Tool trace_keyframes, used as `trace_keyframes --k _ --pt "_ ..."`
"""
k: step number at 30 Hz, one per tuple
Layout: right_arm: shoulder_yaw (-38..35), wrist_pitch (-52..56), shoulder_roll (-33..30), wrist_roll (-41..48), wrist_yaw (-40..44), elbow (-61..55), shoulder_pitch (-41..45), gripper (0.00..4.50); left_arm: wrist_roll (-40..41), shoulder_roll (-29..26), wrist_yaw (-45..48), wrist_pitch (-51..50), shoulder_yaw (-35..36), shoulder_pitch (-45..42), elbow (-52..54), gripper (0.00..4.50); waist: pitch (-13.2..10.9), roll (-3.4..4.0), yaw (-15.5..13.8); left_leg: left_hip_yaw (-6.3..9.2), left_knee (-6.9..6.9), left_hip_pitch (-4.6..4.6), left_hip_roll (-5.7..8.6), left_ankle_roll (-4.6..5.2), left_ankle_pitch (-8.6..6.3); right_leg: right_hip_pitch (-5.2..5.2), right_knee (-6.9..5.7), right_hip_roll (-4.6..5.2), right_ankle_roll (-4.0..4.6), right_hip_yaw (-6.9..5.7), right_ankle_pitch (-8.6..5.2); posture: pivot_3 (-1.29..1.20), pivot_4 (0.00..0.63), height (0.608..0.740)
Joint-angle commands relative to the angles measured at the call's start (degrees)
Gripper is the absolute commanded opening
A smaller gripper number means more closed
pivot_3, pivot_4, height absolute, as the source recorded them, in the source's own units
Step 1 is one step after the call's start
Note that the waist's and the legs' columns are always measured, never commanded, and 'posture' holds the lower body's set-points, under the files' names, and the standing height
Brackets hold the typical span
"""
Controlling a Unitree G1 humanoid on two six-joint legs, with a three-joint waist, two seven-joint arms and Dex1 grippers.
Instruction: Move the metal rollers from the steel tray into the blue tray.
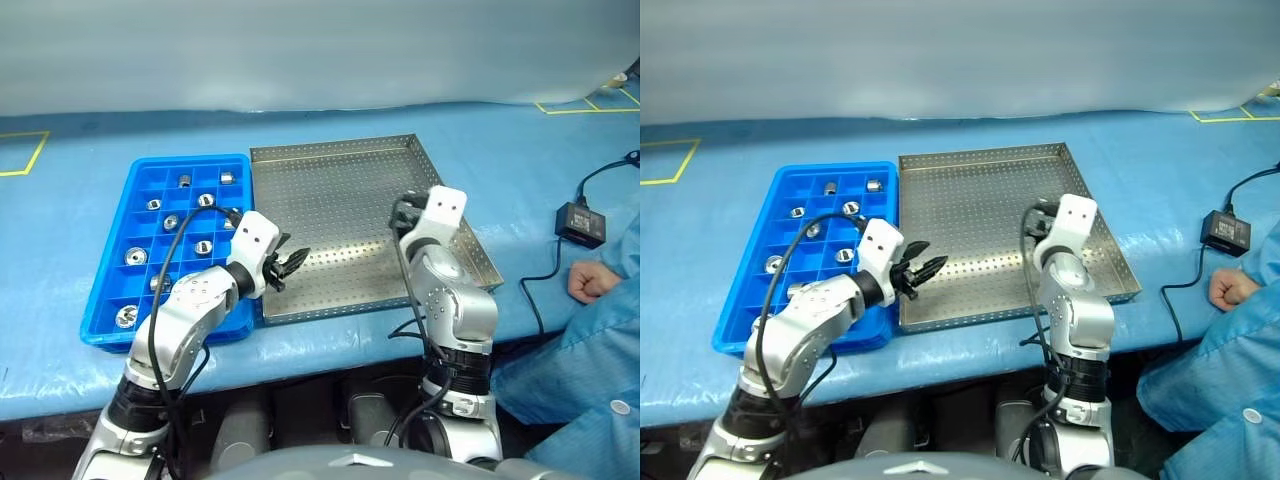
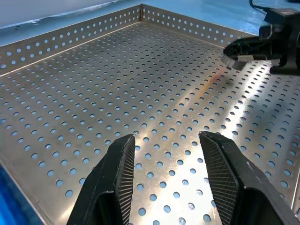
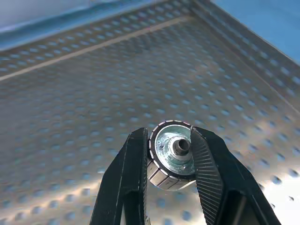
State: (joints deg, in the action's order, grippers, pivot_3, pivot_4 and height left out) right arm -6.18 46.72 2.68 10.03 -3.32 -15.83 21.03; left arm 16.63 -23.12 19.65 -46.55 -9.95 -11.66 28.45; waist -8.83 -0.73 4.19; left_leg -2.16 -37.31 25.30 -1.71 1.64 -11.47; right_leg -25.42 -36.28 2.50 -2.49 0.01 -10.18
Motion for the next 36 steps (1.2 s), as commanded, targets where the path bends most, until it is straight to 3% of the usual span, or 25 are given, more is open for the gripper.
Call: trace_keyframes --k 1,7,14,20,28,29,35,36 --pt "7.5 -0.6 -2.5 5.3 11.1 -6.1 1.5 1.02 -2.6 -2.9 -3.9 -6.0 4.4 1.5 5.7 2.38 0.0 -0.01 -0.1 0.00 0.06 -0.09 0.00 0.00 0.00 0.05 -0.03 0.00 0.04 0.01 -0.02 -0.01 0.150 0.740" --pt "16.0 -1.1 -4.5 8.7 20.9 -4.2 6.1 1.02 -2.0 -6.4 -4.3 -10.5 12.5 6.8 14.6 2.38 0.0 -0.08 -1.5 -0.01 0.07 -0.19 -0.03 -0.03 0.01 0.07 -0.18 0.00 0.14 -0.01 -0.10 0.07 0.150 0.740" --pt "23.8 -7.7 -1.1 4.5 23.4 8.1 11.9 1.02 -2.7 -8.1 -5.0 -12.2 19.3 11.9 17.6 2.38 0.0 -0.13 -3.9 -0.06 0.09 -0.42 -0.09 -0.11 0.04 0.18 -0.21 0.01 0.19 -0.03 -0.12 0.15 0.150 0.740" --pt "30.5 -10.4 1.3 0.6 24.7 15.5 10.9 1.02 -3.1 -8.0 -5.8 -13.4 21.1 13.7 18.7 2.38 0.0 -0.22 -5.6 -0.07 0.18 -0.33 -0.10 -0.14 0.04 0.13 -0.12 0.04 0.22 -0.04 -0.13 0.17 0.150 0.740" --pt "31.4 -9.5 0.7 -1.3 25.0 16.3 9.0 1.02 -2.9 -7.7 -6.0 -13.2 20.6 13.1 18.6 2.38 0.0 -0.24 -6.4 -0.08 0.16 -0.31 -0.41 -0.18 0.02 0.05 -0.08 0.05 0.22 -0.09 -0.13 0.17 0.150 0.740" --pt "31.1 -9.2 0.5 -1.4 24.9 16.2 8.8 1.74 -2.9 -7.7 -6.0 -13.1 20.3 13.0 18.4 2.38 0.0 -0.24 -6.4 -0.08 0.17 -0.31 -0.41 -0.18 0.02 0.05 -0.08 0.05 0.22 -0.10 -0.13 0.17 0.150 0.740" --pt "29.9 -9.3 -1.2 -1.8 24.5 10.6 6.0 3.60 -3.0 -7.1 -5.9 -12.3 19.5 12.6 17.1 2.38 0.0 -0.26 -6.4 -0.10 0.22 -0.29 -0.41 -0.19 0.02 0.06 -0.04 0.05 0.23 -0.11 -0.14 0.15 0.150 0.740" --pt "29.0 -9.8 -1.4 -2.0 23.6 9.1 5.5 3.60 -2.8 -6.8 -5.8 -12.0 19.3 12.4 16.9 2.38 0.0 -0.26 -6.4 -0.10 0.22 -0.29 -0.41 -0.20 0.02 0.06 -0.04 0.05 0.23 -0.12 -0.14 0.14 0.150 0.740"
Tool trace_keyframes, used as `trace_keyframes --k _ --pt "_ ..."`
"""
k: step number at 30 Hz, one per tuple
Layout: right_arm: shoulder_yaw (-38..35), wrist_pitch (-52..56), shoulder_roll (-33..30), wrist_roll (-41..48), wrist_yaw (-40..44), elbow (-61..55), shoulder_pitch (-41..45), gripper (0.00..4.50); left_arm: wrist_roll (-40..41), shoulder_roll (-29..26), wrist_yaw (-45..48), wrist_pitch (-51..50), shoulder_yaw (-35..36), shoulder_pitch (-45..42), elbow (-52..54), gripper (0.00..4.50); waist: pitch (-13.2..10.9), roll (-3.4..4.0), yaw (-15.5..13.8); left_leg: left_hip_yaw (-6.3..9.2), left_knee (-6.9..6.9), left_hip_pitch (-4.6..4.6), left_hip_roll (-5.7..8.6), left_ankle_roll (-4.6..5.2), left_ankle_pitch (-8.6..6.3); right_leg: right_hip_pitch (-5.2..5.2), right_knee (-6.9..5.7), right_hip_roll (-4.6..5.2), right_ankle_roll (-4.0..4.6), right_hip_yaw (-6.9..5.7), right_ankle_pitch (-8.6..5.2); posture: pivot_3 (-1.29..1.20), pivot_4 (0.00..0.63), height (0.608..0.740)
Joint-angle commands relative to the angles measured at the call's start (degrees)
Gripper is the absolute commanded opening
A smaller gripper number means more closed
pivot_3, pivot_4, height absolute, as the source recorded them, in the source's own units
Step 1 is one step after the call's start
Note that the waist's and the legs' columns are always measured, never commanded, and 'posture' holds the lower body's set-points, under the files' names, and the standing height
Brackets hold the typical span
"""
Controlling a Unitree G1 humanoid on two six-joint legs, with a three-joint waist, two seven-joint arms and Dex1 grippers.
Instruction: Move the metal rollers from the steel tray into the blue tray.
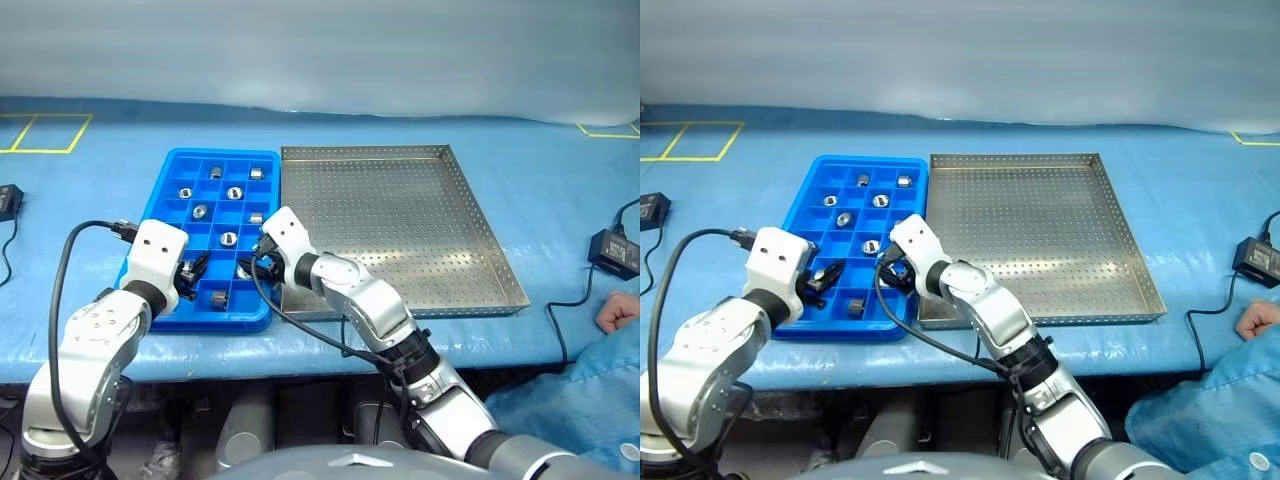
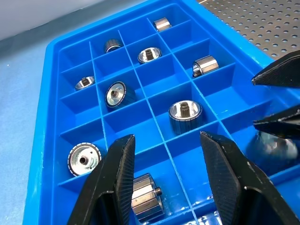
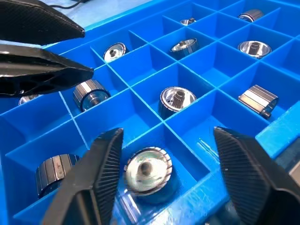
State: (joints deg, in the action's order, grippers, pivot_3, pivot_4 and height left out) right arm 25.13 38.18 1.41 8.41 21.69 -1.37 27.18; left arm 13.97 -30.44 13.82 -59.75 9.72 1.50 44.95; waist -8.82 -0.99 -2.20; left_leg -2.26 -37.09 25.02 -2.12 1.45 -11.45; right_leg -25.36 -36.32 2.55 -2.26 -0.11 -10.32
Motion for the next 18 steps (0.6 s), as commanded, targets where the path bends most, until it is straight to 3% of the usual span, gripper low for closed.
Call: trace_keyframes --k 1,5,10,18 --pt "-3.7 -1.3 -0.4 -0.2 -1.9 -6.9 -1.1 3.60 0.1 1.0 0.1 1.7 -0.8 -1.2 0.1 2.38 0.0 0.00 0.0 -0.01 0.00 0.01 0.00 0.00 0.00 -0.01 0.00 0.00 0.00 0.00 0.00 0.14 0.150 0.740" --pt "-10.4 -0.3 -4.1 1.0 -2.6 -13.3 -2.5 3.60 1.3 3.7 1.4 5.5 -3.6 -3.9 -1.1 2.38 0.0 0.00 -0.2 -0.01 -0.04 0.03 -0.01 -0.01 0.00 -0.03 0.05 0.01 -0.01 -0.02 0.00 0.12 0.150 0.740" --pt "-17.8 2.4 -14.9 1.5 -0.1 -18.7 -4.6 3.60 1.5 7.2 4.5 13.0 -9.8 -7.6 -6.7 2.38 0.0 -0.03 -0.2 0.06 -0.04 0.05 0.06 0.02 -0.05 0.01 0.34 0.08 -0.02 -0.11 0.01 0.07 0.150 0.740" --pt "-21.1 5.8 -25.0 4.0 5.4 -19.9 -8.1 3.60 2.2 9.4 8.9 22.2 -12.7 -12.2 -18.5 2.38 0.0 -0.02 1.5 -0.29 0.03 0.19 0.06 0.05 -0.06 -0.04 0.29 -0.28 0.13 -0.03 0.05 0.02 0.150 0.740"
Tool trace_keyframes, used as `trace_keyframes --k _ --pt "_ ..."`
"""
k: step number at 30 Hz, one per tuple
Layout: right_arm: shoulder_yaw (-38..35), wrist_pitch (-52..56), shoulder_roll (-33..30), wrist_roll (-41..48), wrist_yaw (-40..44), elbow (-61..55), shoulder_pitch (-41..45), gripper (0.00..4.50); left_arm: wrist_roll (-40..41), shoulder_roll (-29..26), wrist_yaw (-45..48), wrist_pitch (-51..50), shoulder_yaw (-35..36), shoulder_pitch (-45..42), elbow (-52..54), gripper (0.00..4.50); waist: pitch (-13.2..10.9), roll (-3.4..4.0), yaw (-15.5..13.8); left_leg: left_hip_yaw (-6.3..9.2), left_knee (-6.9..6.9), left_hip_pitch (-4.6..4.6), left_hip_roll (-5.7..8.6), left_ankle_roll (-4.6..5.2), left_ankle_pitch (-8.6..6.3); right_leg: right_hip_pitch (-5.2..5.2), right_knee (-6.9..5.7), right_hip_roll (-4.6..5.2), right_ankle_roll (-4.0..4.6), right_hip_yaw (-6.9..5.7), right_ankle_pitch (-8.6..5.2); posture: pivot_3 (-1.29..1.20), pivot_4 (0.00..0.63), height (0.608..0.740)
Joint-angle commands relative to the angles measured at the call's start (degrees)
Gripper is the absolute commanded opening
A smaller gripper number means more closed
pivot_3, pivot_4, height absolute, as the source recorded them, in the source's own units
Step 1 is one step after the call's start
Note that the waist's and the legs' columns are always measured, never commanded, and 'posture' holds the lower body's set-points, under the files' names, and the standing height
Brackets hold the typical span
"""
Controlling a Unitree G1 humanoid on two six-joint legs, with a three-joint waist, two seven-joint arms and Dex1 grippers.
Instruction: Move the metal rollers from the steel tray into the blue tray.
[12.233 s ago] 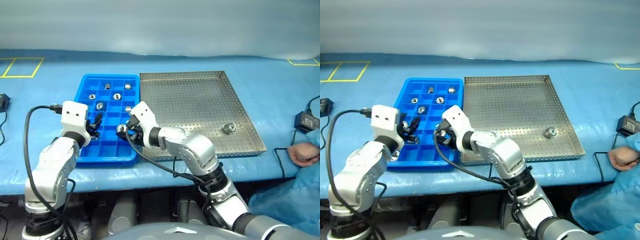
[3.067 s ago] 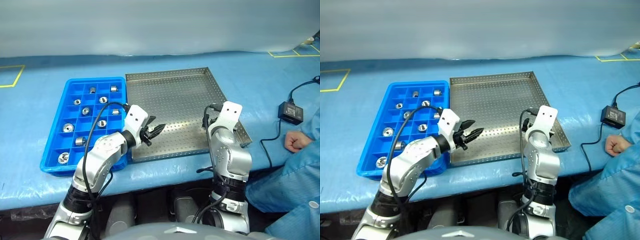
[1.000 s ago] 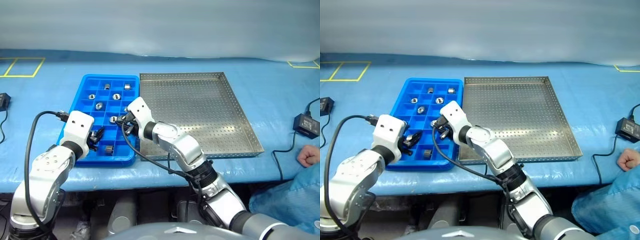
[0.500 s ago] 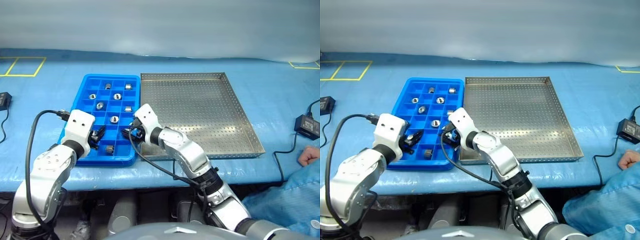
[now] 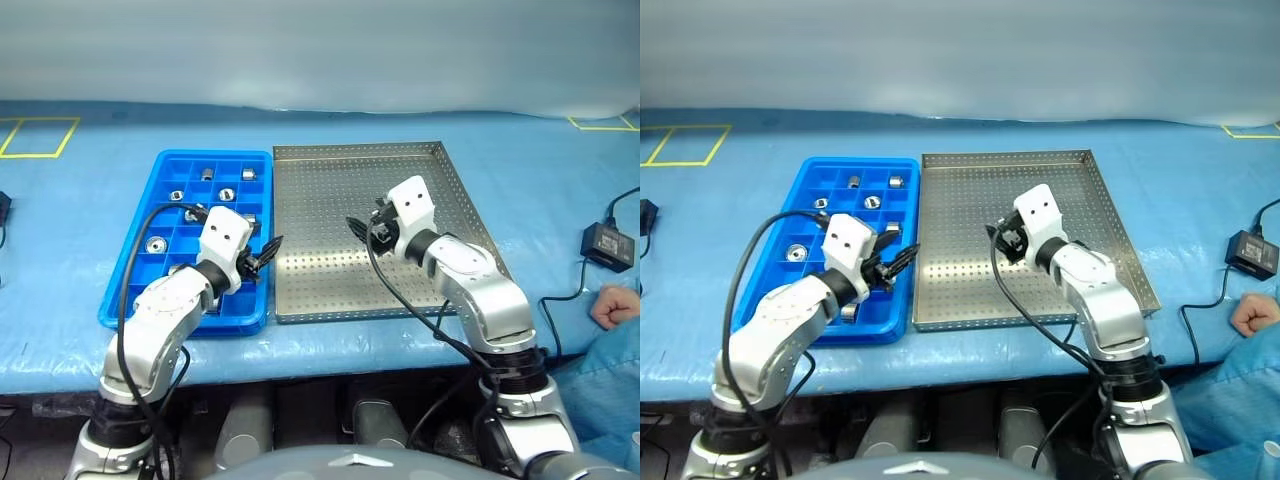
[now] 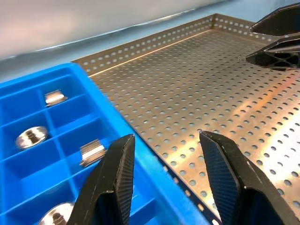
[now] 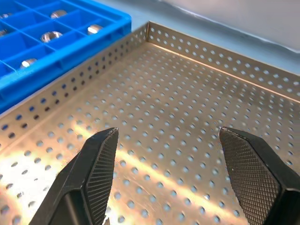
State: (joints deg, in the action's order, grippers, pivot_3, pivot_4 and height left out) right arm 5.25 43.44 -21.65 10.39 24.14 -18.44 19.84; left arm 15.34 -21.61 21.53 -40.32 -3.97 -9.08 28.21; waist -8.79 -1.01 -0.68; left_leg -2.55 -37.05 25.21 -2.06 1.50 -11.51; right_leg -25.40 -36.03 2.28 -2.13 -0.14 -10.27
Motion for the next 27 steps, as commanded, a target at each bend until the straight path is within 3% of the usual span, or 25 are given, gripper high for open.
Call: trace_keyframes --k 1,4,6,8,27 --pt "-1.5 0.6 -2.3 2.6 3.5 -2.9 -1.1 3.60 0.9 0.6 1.4 3.2 1.3 -1.8 -2.5 2.38 0.0 0.00 0.1 0.00 -0.01 -0.01 0.00 0.00 0.00 0.02 0.00 -0.02 0.00 0.01 0.00 0.02 0.150 0.740" --pt "-1.9 0.1 -3.2 4.5 5.4 -3.9 -2.0 3.96 0.8 0.7 1.3 4.0 1.8 -1.8 -3.7 2.95 0.0 -0.01 0.5 -0.05 -0.08 -0.01 -0.01 0.00 0.00 0.03 0.00 -0.04 -0.05 0.09 0.03 0.01 0.150 0.740" --pt "-1.4 -0.5 -3.6 4.6 5.7 -4.9 -2.5 4.49 1.2 1.1 1.0 3.4 2.2 -1.6 -3.6 3.65 0.0 -0.01 0.7 -0.07 -0.14 0.00 0.00 0.00 0.00 0.06 0.00 -0.02 -0.10 0.12 0.05 0.00 0.150 0.740" --pt "-0.5 -1.5 -4.2 4.0 6.0 -5.5 -3.0 4.50 1.6 1.2 1.1 2.8 2.3 -1.3 -3.0 4.27 0.0 -0.01 0.8 -0.11 -0.19 0.00 0.02 0.01 -0.01 0.07 0.01 0.01 -0.14 0.15 0.08 0.00 0.150 0.740" --pt "-0.8 -2.3 -4.1 5.2 6.0 -4.3 -3.3 4.50 2.3 -2.4 2.3 1.3 2.6 2.0 1.4 4.27 0.0 -0.02 1.3 -0.13 -0.24 -0.02 0.01 0.01 -0.01 0.09 -0.02 0.01 -0.15 0.18 0.08 0.00 0.150 0.740"
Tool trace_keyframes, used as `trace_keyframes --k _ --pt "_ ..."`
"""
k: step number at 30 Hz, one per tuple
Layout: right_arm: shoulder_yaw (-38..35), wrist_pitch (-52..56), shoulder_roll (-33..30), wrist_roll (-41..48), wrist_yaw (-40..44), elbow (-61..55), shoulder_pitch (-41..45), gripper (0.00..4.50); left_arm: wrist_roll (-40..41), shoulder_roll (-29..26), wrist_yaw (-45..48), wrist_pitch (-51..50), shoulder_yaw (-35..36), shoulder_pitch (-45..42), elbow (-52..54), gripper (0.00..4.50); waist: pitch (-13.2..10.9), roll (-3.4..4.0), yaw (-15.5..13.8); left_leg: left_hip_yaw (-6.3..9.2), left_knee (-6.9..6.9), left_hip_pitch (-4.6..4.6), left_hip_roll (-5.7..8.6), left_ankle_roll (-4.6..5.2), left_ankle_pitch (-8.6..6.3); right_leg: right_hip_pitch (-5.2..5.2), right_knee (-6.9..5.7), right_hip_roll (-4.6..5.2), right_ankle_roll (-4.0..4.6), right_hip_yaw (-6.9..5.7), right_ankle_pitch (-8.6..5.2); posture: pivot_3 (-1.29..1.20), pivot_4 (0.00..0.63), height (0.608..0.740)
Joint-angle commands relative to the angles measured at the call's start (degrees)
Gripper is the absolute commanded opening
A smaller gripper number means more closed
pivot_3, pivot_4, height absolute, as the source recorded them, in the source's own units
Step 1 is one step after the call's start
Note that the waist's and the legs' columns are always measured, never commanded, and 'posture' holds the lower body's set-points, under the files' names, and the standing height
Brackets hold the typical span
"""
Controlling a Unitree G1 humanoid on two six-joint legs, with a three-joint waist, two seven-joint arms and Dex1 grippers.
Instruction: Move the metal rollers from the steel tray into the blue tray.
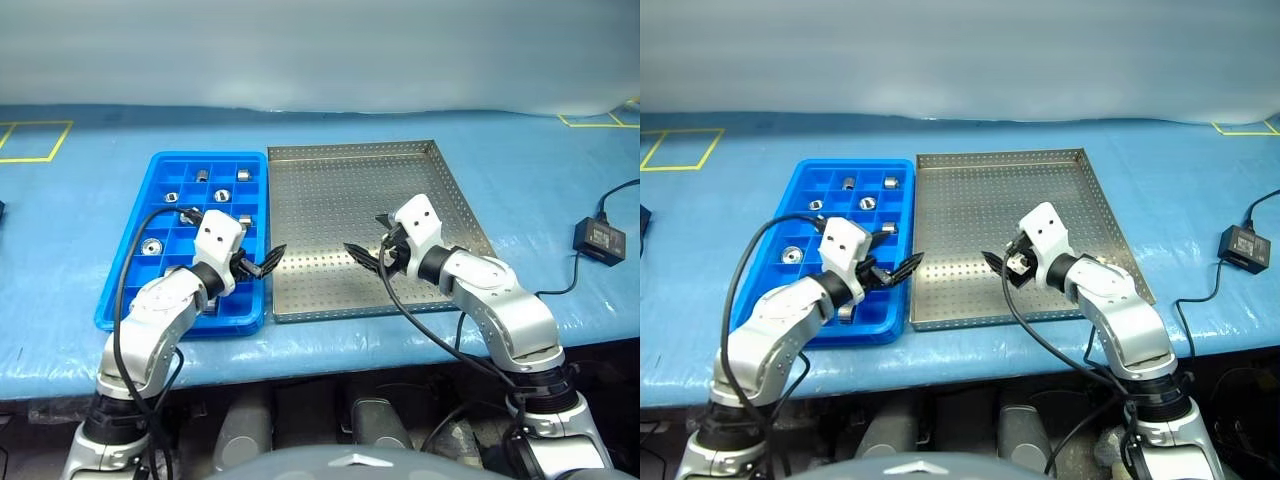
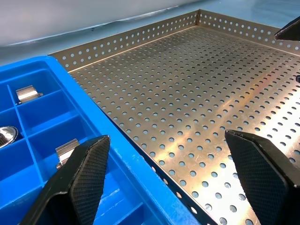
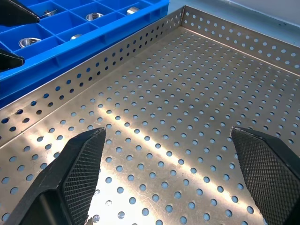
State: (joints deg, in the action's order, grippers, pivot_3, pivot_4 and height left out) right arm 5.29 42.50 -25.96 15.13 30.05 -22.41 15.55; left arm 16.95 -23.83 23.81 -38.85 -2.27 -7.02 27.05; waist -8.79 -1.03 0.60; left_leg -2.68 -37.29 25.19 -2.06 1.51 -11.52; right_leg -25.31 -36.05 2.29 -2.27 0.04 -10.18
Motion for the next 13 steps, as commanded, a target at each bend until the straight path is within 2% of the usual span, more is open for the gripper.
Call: trace_keyframes --k 1,13 --pt "-0.9 -1.4 0.2 0.4 0.1 -0.2 1.1 4.50 0.6 -0.1 -0.1 -0.3 0.8 -0.1 2.7 4.27 0.0 0.00 0.0 0.00 0.00 0.00 0.00 0.00 0.00 0.00 0.00 0.00 0.00 0.00 0.00 0.01 0.150 0.740" --pt "-0.2 -1.8 -0.5 -0.1 0.3 0.7 2.0 4.50 0.6 0.5 -0.8 -0.7 0.4 0.4 3.6 4.27 0.0 0.00 0.0 0.00 0.00 -0.01 0.00 0.00 0.00 0.00 -0.03 -0.01 0.00 0.00 0.00 0.02 0.150 0.740"
